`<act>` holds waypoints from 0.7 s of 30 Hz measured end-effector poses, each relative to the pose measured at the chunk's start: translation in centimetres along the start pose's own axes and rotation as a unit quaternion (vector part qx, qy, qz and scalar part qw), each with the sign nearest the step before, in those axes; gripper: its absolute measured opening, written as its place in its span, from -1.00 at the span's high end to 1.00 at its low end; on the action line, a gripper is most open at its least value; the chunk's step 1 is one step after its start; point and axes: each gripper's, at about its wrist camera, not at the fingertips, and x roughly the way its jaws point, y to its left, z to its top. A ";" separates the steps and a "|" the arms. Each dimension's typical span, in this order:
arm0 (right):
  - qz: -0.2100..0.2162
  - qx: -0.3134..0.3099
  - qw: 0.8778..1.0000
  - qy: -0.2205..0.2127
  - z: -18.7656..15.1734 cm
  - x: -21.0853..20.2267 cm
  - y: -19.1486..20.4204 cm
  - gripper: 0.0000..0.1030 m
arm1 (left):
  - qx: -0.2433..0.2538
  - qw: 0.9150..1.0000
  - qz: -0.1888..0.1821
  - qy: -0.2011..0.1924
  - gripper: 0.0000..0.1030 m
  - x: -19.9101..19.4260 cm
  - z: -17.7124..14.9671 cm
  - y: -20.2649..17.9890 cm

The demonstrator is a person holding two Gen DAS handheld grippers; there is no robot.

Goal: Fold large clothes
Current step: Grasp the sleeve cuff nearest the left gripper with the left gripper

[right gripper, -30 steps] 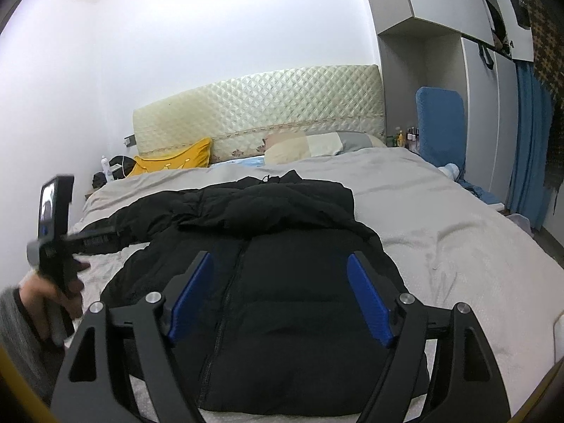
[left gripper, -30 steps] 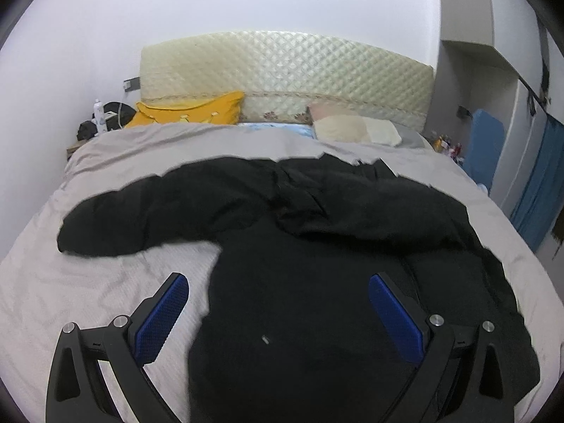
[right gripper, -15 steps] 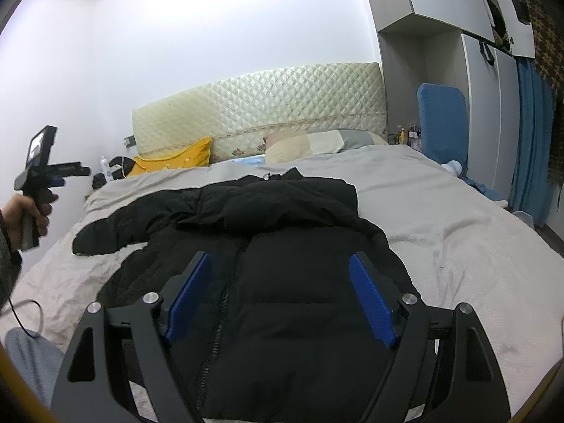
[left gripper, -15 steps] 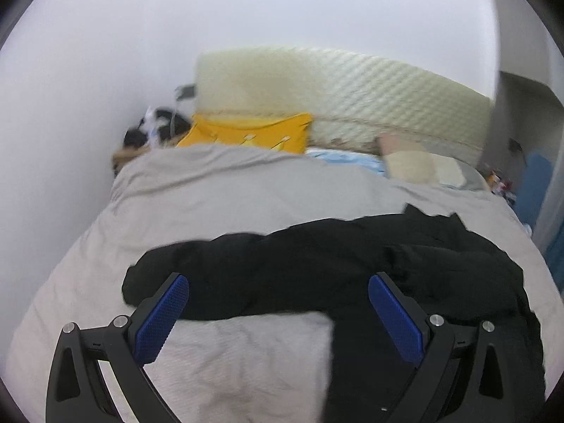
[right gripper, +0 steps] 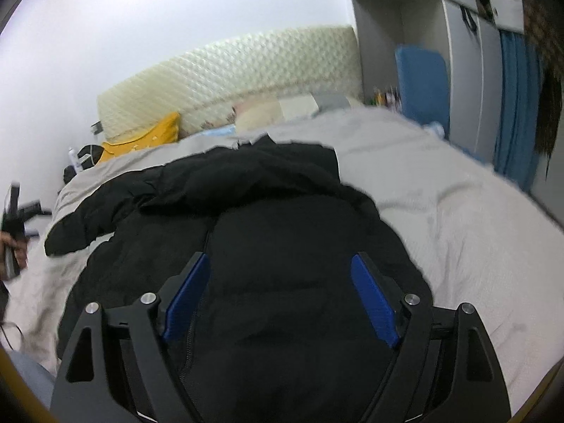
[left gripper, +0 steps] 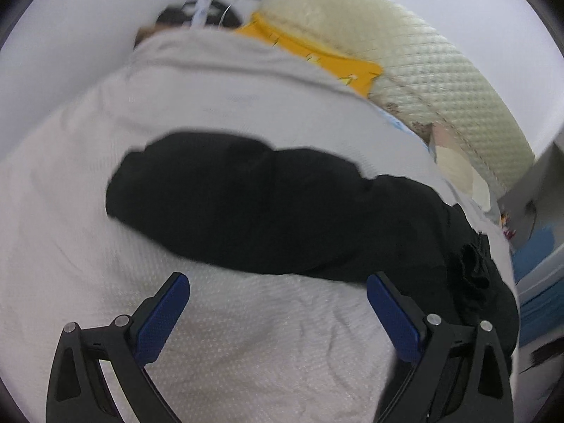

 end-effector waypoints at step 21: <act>-0.002 -0.061 0.997 0.038 -0.1 7.0 4.6 -0.67 | -0.205 0.971 -0.093 -0.081 0.04 10.9 2.6 11.4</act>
